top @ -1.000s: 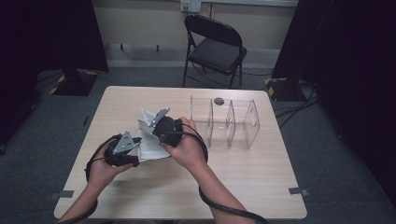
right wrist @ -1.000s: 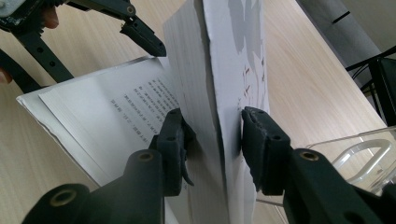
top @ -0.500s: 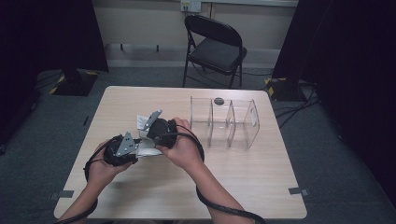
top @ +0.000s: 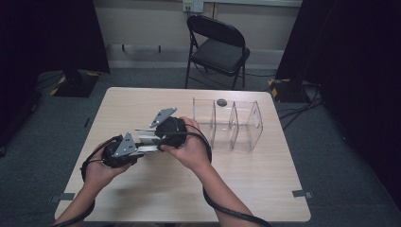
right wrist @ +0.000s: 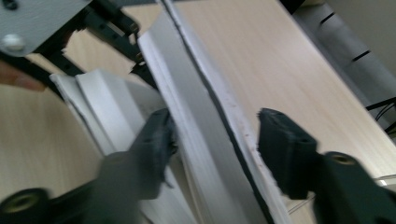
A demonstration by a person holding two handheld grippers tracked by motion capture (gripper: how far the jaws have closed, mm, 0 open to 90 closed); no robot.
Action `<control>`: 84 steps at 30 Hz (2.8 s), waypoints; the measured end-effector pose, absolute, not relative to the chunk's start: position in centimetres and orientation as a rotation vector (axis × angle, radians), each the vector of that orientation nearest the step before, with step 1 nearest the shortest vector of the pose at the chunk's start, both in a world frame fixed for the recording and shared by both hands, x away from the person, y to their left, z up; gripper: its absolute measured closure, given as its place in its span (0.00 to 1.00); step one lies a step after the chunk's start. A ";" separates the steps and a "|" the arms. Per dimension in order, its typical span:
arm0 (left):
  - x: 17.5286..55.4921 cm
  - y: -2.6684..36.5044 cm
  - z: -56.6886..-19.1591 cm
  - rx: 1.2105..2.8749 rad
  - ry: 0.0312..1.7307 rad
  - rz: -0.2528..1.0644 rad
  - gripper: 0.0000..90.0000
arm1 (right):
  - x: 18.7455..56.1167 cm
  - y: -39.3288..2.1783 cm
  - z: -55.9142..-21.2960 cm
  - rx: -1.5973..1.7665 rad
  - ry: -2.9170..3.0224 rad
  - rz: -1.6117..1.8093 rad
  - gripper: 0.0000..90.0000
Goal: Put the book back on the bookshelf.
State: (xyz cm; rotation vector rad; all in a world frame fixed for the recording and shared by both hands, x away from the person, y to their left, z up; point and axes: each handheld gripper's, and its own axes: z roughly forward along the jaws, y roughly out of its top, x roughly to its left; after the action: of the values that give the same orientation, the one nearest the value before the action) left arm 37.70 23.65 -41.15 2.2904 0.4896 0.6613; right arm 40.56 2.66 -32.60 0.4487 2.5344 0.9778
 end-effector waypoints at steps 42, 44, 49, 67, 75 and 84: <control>38.5 25.5 -38.4 2.329 0.537 0.451 0.85 | 39.9 -8.1 -45.4 0.972 2.597 1.066 0.16; 38.6 25.5 -38.4 2.321 0.540 0.450 0.85 | 39.8 -8.4 -46.1 0.980 2.602 1.054 0.16; 38.7 25.5 -38.3 2.331 0.533 0.437 0.85 | 39.5 -8.9 -47.3 1.004 2.609 1.036 0.16; 38.6 25.3 -37.8 2.382 0.528 0.402 0.85 | 38.4 -9.4 -49.0 0.997 2.592 0.981 0.14; 39.0 25.4 -37.7 2.377 0.562 0.380 0.85 | 37.9 -9.4 -49.3 0.973 2.560 0.987 0.14; 39.4 25.2 -37.3 2.424 0.567 0.365 0.85 | 37.7 -9.5 -49.6 0.948 2.526 1.013 0.13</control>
State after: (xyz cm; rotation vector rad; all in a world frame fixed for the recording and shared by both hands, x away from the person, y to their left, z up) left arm 39.39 25.18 -37.27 2.4236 0.5675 0.3648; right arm 37.73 -9.49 -49.64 0.9477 2.5261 1.0126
